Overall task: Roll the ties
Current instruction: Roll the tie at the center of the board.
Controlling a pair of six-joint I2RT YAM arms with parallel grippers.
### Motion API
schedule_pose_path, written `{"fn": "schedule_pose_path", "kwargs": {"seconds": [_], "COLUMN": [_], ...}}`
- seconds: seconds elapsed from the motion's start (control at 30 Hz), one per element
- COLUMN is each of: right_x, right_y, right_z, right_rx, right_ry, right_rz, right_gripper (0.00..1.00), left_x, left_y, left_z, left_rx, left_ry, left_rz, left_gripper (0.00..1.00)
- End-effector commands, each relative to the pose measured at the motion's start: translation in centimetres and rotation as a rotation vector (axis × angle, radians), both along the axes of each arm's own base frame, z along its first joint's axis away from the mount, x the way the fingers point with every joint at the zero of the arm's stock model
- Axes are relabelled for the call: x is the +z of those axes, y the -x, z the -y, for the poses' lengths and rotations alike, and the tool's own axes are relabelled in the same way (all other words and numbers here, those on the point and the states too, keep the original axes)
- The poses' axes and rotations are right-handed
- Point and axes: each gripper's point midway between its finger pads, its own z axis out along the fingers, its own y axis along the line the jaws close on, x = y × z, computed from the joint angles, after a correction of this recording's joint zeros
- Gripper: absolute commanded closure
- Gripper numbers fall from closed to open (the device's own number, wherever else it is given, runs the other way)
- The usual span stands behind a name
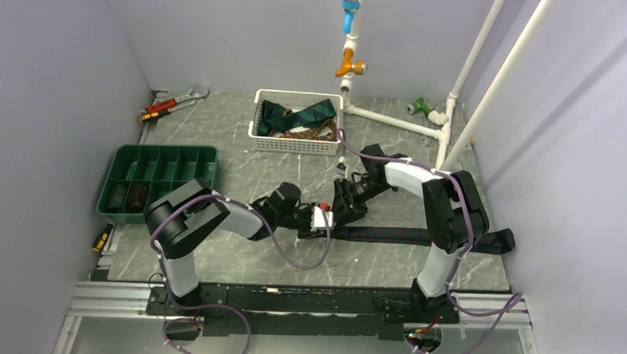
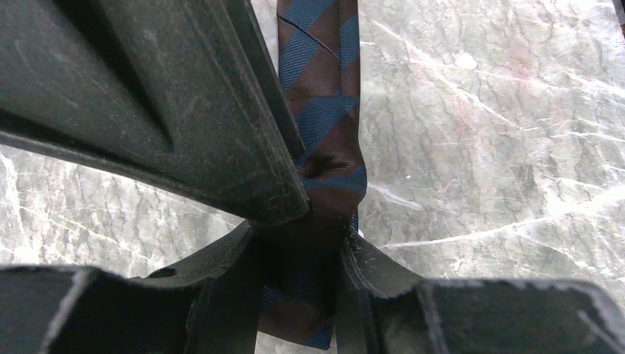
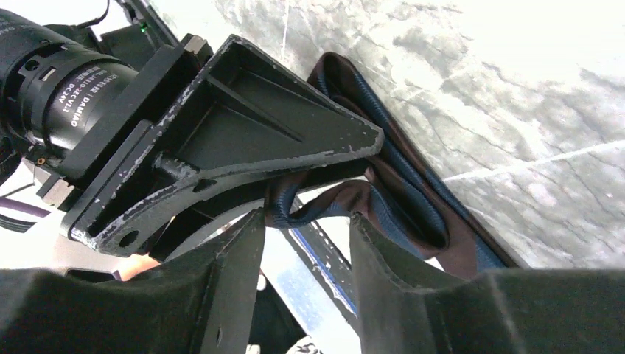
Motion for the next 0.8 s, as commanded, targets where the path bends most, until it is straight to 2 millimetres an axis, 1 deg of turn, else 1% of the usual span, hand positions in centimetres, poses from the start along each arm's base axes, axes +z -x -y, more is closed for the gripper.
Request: {"fn": "schedule_pose_path", "kwargs": {"seconds": [0.0, 0.03, 0.13, 0.2, 0.27, 0.33, 0.47, 0.53, 0.63, 0.77], "right_x": [1.8, 2.0, 2.6, 3.1, 3.2, 2.9, 1.9, 1.4, 1.0, 0.6], "right_y": [-0.3, -0.3, -0.1, 0.4, 1.1, 1.5, 1.7, 1.4, 0.3, -0.6], "right_z": [1.1, 1.2, 1.3, 0.6, -0.3, -0.8, -0.9, -0.9, -1.1, -1.4], "right_rx": [-0.025, -0.045, -0.083, -0.097, -0.093, -0.087, -0.104, -0.103, -0.097, -0.091], "right_ry": [0.048, 0.063, 0.068, 0.018, -0.016, -0.026, -0.018, -0.008, 0.007, 0.006], "right_rz": [0.040, 0.048, 0.047, 0.018, -0.014, -0.030, -0.082, -0.081, -0.062, -0.056], "right_gripper": [0.50, 0.47, 0.47, 0.48, 0.50, 0.51, 0.51, 0.51, 0.53, 0.60], "left_x": [-3.1, -3.1, -3.2, -3.3, -3.3, -3.3, -3.4, -3.5, -3.4, -3.3], "left_y": [0.5, 0.5, 0.4, 0.5, 0.4, 0.4, 0.4, 0.4, 0.4, 0.5], "left_z": [-2.4, -2.4, -2.4, -2.4, -2.4, -2.3, -2.5, -2.5, -2.4, -2.2], "left_rx": [0.050, 0.050, 0.052, 0.046, 0.050, 0.052, 0.058, 0.058, 0.058, 0.050], "left_ry": [-0.138, -0.137, -0.140, -0.139, -0.140, -0.141, -0.143, -0.144, -0.140, -0.139], "left_rz": [-0.048, -0.047, -0.048, -0.047, -0.047, -0.045, -0.048, -0.049, -0.047, -0.043], "left_gripper": [0.60, 0.60, 0.60, 0.60, 0.60, 0.60, 0.60, 0.60, 0.60, 0.60]}}
